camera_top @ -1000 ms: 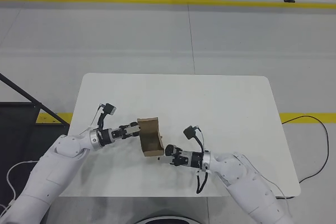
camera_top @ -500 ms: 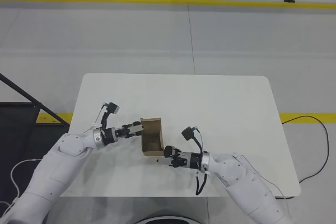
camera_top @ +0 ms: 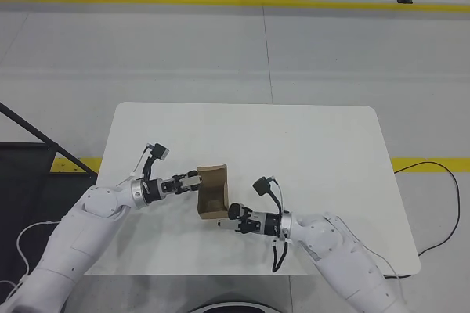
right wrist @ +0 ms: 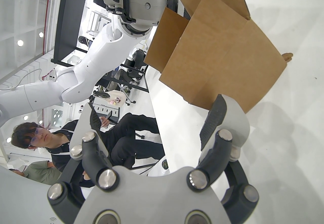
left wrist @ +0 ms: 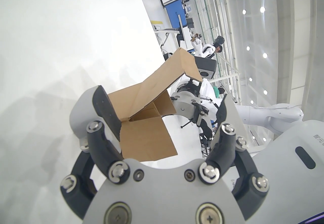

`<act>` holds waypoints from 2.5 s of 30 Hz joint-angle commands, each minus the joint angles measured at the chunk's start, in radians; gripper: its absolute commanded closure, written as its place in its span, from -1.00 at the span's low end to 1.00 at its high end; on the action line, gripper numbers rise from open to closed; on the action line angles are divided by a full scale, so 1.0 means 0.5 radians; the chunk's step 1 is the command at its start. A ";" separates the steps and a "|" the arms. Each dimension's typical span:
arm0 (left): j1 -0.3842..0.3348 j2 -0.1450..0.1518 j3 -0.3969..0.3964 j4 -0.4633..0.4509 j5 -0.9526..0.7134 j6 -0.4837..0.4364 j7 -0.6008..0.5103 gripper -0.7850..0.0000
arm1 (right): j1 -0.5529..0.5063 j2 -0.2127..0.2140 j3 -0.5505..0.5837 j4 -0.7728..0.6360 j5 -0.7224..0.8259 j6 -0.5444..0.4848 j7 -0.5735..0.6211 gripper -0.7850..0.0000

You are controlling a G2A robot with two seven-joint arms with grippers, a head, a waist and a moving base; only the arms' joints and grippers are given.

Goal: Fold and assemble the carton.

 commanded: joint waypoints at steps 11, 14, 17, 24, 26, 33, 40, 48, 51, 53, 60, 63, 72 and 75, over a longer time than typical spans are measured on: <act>0.003 -0.011 -0.009 0.006 0.001 -0.004 -0.031 -1.00 | 0.004 -0.006 -0.002 0.005 -0.003 0.003 0.005 -1.00; 0.004 -0.013 -0.013 0.007 0.002 -0.003 -0.034 -1.00 | 0.004 -0.008 -0.002 0.006 -0.006 0.000 0.002 -1.00; 0.005 -0.015 -0.016 0.005 0.003 -0.005 -0.041 -1.00 | 0.005 -0.010 -0.003 0.007 -0.008 -0.001 0.001 -1.00; 0.007 -0.020 -0.024 0.005 0.004 -0.003 -0.048 -1.00 | 0.006 -0.013 -0.004 0.012 -0.002 -0.002 0.006 -1.00; 0.008 -0.021 -0.026 0.005 0.002 -0.004 -0.053 -1.00 | 0.006 -0.014 -0.004 0.013 -0.003 -0.002 0.006 -1.00; 0.009 -0.026 -0.031 0.008 0.008 -0.004 -0.061 -1.00 | 0.007 -0.017 -0.005 0.014 -0.011 0.000 0.007 -1.00; -0.004 -0.033 -0.030 0.018 0.011 0.005 -0.069 -1.00 | -0.006 -0.016 0.003 0.002 -0.020 -0.002 0.006 -1.00; -0.027 -0.045 -0.019 0.039 0.006 0.018 -0.081 -1.00 | -0.045 -0.007 0.020 -0.048 -0.051 -0.007 0.016 -1.00; -0.039 -0.051 -0.017 0.053 -0.006 0.020 -0.085 -1.00 | -0.062 -0.001 0.029 -0.076 -0.068 -0.007 0.024 -1.00; -0.043 -0.053 -0.017 0.060 -0.010 0.018 -0.088 -1.00 | -0.071 0.002 0.036 -0.088 -0.074 -0.004 0.029 -1.00; -0.041 -0.055 -0.035 0.076 -0.023 0.005 -0.104 -1.00 | -0.106 0.016 0.077 -0.120 -0.090 0.009 0.027 -1.00; -0.031 -0.051 -0.055 0.080 -0.028 -0.003 -0.113 -1.00 | -0.120 0.021 0.095 -0.134 -0.089 0.015 0.028 -1.00; -0.010 -0.053 -0.064 0.044 -0.016 0.001 -0.117 -1.00 | -0.160 0.031 0.076 -0.220 -0.118 0.057 0.109 -1.00; -0.010 -0.056 -0.063 0.038 -0.012 0.003 -0.118 -1.00 | -0.177 0.034 0.072 -0.238 -0.119 0.067 0.121 -1.00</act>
